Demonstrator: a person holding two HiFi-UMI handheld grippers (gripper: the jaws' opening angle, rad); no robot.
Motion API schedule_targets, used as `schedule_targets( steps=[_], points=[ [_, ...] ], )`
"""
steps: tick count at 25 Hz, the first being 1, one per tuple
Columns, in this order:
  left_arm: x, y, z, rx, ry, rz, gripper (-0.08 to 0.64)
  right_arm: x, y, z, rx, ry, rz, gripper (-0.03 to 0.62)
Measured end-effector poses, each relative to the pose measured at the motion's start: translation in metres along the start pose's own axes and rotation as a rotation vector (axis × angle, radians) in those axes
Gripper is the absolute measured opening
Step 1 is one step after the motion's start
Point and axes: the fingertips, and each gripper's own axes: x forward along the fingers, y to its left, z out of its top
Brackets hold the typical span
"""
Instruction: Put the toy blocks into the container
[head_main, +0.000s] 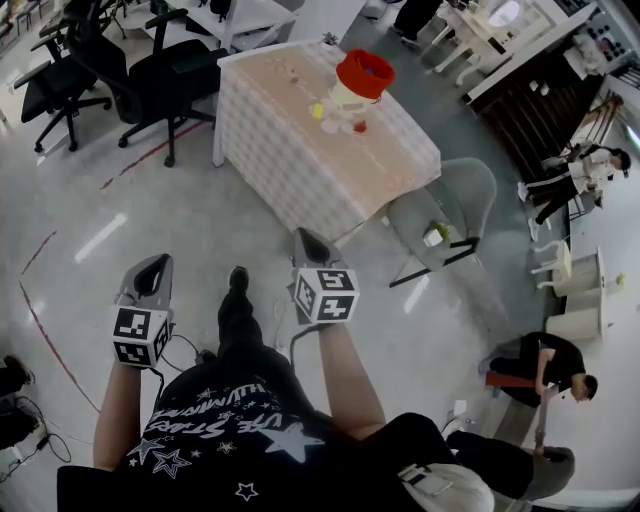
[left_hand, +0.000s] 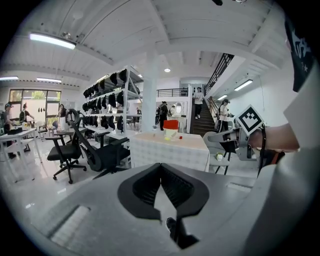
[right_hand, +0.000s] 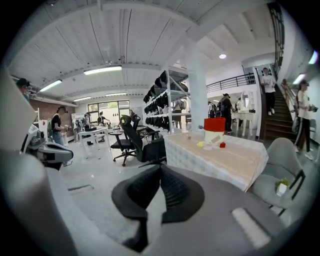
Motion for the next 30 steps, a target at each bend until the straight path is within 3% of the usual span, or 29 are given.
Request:
schedule_targets(
  steps=[2,4,8,15,30],
  points=[
    [0.011,0.005,0.005,0.003,-0.001,0.002,0.011,0.015,-0.008,0.008,0.014,-0.017,-0.01,0.016],
    [0.025,0.011,0.007,0.004,0.006,0.004,0.009,0.033,-0.016,0.013,0.023,-0.022,-0.009,0.118],
    [0.064,0.023,0.013,0.005,0.04,-0.003,0.011,0.072,-0.04,0.019,0.053,0.0,-0.018,0.182],
    [0.155,0.037,0.052,0.023,0.08,-0.06,0.011,0.136,-0.103,0.037,0.148,0.031,-0.057,0.188],
    [0.316,0.043,0.129,0.055,0.072,-0.129,0.011,0.226,-0.217,0.082,0.194,0.042,-0.103,0.189]
  ],
)
